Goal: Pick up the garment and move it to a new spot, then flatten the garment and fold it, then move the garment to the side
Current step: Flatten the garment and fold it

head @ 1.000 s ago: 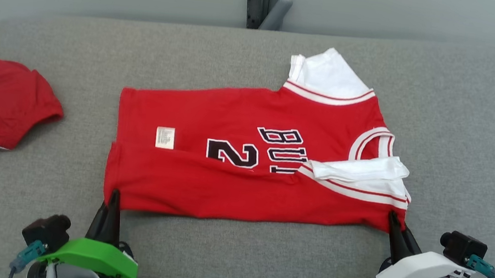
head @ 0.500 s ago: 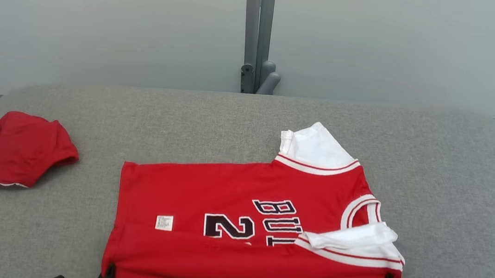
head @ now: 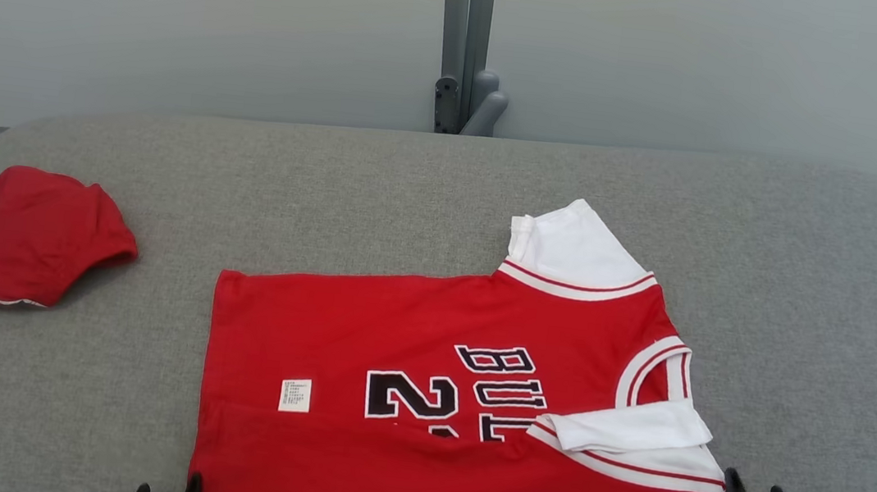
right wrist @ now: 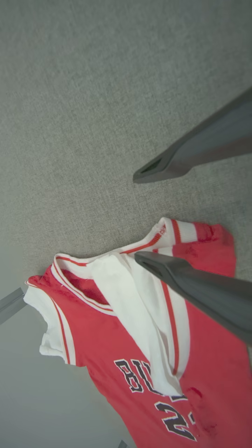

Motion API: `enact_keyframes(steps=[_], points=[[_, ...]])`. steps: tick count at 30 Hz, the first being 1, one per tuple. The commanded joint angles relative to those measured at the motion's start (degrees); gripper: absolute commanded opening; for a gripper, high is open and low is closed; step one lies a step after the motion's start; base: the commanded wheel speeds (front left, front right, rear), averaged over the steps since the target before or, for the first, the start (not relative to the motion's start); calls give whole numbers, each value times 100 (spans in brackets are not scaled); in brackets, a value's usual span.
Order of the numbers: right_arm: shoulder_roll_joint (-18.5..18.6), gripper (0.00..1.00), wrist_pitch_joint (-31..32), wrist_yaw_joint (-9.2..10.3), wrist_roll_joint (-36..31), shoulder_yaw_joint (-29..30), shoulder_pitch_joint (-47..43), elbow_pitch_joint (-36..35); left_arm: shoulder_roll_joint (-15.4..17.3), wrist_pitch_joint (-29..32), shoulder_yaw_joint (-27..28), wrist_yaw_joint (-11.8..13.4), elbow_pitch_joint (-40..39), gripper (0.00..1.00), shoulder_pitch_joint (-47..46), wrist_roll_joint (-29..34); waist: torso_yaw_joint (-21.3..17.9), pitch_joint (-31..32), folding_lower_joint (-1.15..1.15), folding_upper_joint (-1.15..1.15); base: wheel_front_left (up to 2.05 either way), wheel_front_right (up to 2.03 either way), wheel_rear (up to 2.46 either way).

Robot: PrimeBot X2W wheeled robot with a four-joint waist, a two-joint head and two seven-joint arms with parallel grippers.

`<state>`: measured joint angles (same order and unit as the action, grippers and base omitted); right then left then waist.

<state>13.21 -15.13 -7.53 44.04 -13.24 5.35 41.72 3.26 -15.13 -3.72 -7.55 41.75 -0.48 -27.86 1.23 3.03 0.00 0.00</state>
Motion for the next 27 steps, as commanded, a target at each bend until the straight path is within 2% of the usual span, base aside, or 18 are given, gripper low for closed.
enact_keyframes(steps=[1, 6, 11, 20, 27], points=[[12, 100, -1, 8, -275, 229, 77, -145, 55, 1, 136, 13, -172, 100, 11, 190, 48, -130, 0, 0, 0, 0, 0], [-153, 100, -1, 7, -1144, 877, 265, -603, 57, 0, 227, 13, -673, 100, -347, 592, 117, -389, 0, 0, 0, 0, 0], [-326, 100, -1, 7, -1769, 1062, 963, -856, 137, 0, 63, 13, -746, 100, -1165, 749, 135, -1011, 0, 0, 0, 0, 0], [-440, 100, -1, 7, -2239, 832, 2514, -712, 393, 0, -136, 13, -63, 100, -2830, 663, 117, -2064, 0, 0, 0, 0, 0], [-483, 100, -1, 7, -2313, 594, 3188, -616, 441, 0, -365, 13, 515, 100, -3487, 446, 98, -2491, 0, 0, 0, 0, 0]])
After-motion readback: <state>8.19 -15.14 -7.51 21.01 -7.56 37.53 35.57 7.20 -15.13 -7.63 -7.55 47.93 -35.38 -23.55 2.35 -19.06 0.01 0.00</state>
